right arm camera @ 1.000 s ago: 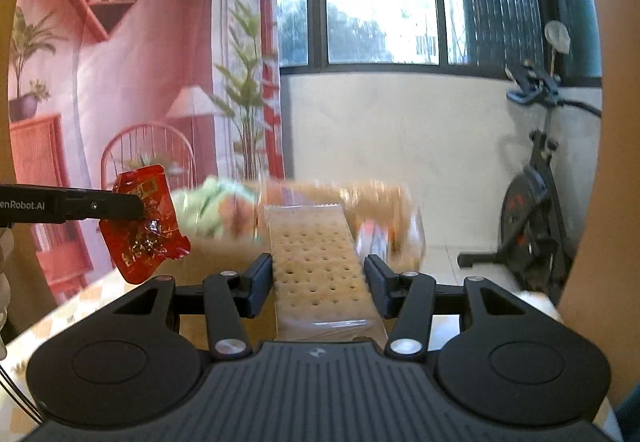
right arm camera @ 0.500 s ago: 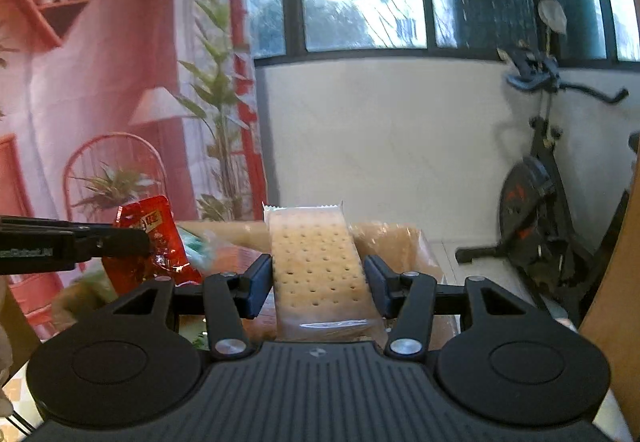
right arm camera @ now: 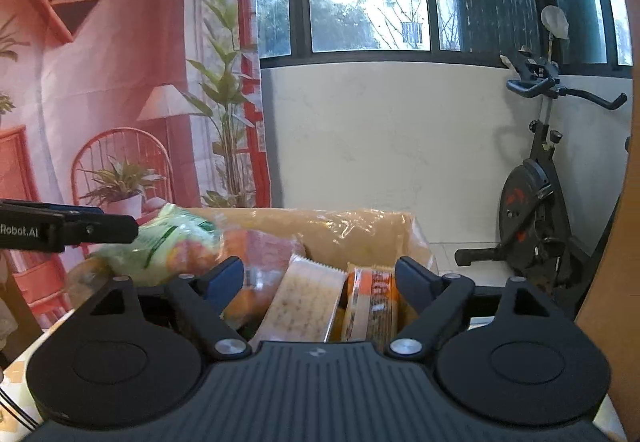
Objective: Organize snacks
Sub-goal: 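Carry both snacks over the box and open both tools inside, then move both tools back down to the snacks beside the box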
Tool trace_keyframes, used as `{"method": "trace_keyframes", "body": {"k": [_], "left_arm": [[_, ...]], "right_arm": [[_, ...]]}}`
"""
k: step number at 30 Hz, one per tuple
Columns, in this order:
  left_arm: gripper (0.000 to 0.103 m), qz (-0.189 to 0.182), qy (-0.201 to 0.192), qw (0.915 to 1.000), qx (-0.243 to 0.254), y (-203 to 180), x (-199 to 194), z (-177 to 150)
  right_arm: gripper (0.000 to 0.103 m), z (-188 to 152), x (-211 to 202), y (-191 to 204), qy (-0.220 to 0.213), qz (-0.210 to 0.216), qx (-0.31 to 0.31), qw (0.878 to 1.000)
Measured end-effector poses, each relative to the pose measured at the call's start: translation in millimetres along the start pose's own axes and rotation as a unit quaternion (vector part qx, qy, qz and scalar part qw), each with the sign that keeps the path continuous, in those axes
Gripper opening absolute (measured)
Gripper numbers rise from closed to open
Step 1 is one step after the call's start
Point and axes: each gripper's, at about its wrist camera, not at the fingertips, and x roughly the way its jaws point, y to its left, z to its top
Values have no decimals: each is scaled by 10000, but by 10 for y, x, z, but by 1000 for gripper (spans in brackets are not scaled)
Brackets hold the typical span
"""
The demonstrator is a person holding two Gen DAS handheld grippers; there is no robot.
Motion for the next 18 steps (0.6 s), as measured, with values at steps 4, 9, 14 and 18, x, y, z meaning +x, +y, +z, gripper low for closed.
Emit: {"method": "trace_keyframes", "body": {"k": [4, 9, 14, 18], "left_arm": [[73, -12, 49, 9998, -211, 156, -234, -197], [73, 181, 178, 9991, -339, 319, -409, -495], [73, 284, 462, 9974, -471, 402, -417, -794], [73, 311, 713, 9953, -570, 429, -335, -1017]], "right_arm": [[89, -117, -246, 31, -26, -80, -62, 9999], [95, -386, -504, 33, -16, -150, 53, 9999], [95, -672, -557, 3, 297, -212, 317, 9988], [95, -904, -518, 22, 578, -191, 388, 9974]]}}
